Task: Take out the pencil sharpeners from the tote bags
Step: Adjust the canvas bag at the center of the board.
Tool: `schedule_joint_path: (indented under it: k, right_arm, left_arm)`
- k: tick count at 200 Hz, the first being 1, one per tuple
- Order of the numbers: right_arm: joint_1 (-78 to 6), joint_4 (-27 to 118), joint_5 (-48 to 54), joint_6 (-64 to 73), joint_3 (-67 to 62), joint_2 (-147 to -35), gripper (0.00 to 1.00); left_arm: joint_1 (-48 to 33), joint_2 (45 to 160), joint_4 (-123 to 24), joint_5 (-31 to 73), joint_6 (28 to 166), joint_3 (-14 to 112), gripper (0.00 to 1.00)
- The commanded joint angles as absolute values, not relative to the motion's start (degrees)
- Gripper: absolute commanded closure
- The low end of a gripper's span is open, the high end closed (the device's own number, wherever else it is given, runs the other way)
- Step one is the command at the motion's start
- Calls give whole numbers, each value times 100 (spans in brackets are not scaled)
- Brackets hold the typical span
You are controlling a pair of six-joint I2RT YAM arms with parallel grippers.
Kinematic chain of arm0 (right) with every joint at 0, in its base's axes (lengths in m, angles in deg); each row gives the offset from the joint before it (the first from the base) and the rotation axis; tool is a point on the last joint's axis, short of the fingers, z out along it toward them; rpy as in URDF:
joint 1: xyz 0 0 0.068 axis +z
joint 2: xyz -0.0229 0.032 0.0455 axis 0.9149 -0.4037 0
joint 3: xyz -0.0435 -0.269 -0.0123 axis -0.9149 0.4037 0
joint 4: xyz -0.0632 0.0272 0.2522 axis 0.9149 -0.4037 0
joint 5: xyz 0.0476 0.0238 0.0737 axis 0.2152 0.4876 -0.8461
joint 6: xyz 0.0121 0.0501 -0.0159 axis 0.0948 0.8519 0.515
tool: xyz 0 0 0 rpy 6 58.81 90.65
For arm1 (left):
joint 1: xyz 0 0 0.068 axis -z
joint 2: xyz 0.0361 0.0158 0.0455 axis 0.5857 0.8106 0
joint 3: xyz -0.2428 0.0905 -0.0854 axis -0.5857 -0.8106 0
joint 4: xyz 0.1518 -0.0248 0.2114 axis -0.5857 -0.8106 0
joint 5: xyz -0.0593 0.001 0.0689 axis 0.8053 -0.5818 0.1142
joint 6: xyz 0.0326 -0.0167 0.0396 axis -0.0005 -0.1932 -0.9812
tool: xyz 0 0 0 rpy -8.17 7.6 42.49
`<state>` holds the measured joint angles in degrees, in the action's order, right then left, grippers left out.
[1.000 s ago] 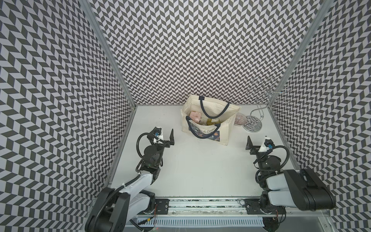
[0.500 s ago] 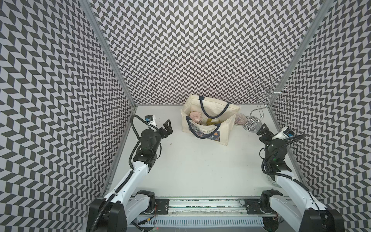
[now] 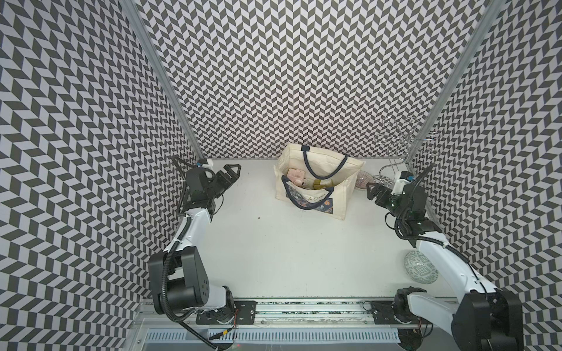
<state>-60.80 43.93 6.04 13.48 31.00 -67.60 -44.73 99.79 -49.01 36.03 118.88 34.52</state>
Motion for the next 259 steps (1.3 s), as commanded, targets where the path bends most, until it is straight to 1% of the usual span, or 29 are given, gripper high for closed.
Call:
schedule_joint_path:
  k: [1, 11, 19, 27, 38, 47, 53, 63, 77, 91, 111, 120, 127, 134, 140, 159, 167, 179, 200, 229, 243, 259]
  right_arm:
    - [-5781, 4008, 686, 1165, 2815, -6758, 2]
    - [-5705, 4037, 751, 1320, 2745, -6780, 3]
    - [-5687, 4073, 703, 1424, 2693, -6821, 3]
    - [-5681, 4034, 637, 1504, 2606, -6860, 5]
    - [-5667, 3940, 527, 1589, 2475, -6931, 5]
    - [-5642, 3932, 416, 1635, 2395, -6969, 5]
    - [-5607, 3937, 335, 1651, 2366, -6986, 5]
    - [-5535, 3955, 286, 1645, 2342, -7014, 5]
    - [-5443, 3981, 301, 1621, 2342, -7058, 6]
    - [-5415, 3939, 282, 1595, 2310, -7120, 6]
    - [-5356, 3820, 277, 1596, 2172, -7226, 6]
    - [-5320, 3768, 290, 1618, 2086, -7271, 6]
    - [-5279, 3725, 322, 1643, 2018, -7313, 6]
    - [-5214, 3676, 418, 1714, 1934, -7374, 6]
    - [-5182, 3637, 487, 1804, 1861, -7419, 6]
    - [-5080, 3633, 550, 2109, 1705, -7531, 6]
    - [-5042, 3643, 533, 2204, 1639, -7589, 6]
    - [-4960, 3647, 543, 2285, 1540, -7652, 6]
    - [-4822, 3532, 638, 2338, 1300, -7835, 6]
    - [-4649, 3321, 848, 2364, 1005, -8079, 7]
    - [-4568, 3191, 1006, 2364, 888, -8221, 11]
    - [-4494, 2976, 1189, 2331, 730, -8410, 20]
  left_arm:
    - [-4205, 9905, -5927, 2319, 11508, 3911, 0]
    - [-4273, 10041, -6153, 2163, 11605, 4062, 0]
    - [-4523, 10147, -6328, 2293, 11843, 4130, 0]
    - [-4939, 10237, -6318, 2940, 12072, 4077, 0]
    - [-5492, 10360, -5878, 4058, 12216, 3848, 0]
    - [-5770, 10362, -5641, 4415, 12272, 3666, 0]
    - [-5869, 10281, -5493, 4432, 12239, 3530, 0]
    - [-5899, 10063, -5485, 4087, 12083, 3380, 0]
    - [-5728, 9738, -5501, 3518, 11865, 3216, 0]
    - [-5591, 9554, -5365, 3272, 11743, 3051, 0]
    - [-5584, 9543, -5222, 3448, 11675, 3008, 1]
    - [-5569, 9564, -5059, 3627, 11680, 3025, 8]
    - [-5472, 9588, -4955, 3669, 11657, 3075, 13]
    - [-5251, 9630, -5110, 3497, 11485, 3290, 16]
    - [-4975, 9683, -5396, 3153, 11180, 3592, 17]
    - [-3647, 10011, -6165, 1712, 10030, 4602, 16]
    - [-3219, 10212, -6324, 1367, 9736, 4957, 15]
    - [-2815, 10575, -6530, 1199, 9469, 5463, 17]
    - [-2380, 11289, -6882, 1188, 9137, 6359, 21]
    - [-1927, 12294, -7302, 953, 8663, 7496, 23]
    - [-1761, 12814, -7658, 595, 8461, 8060, 24]
    - [-1672, 13410, -8174, 175, 8305, 8733, 26]
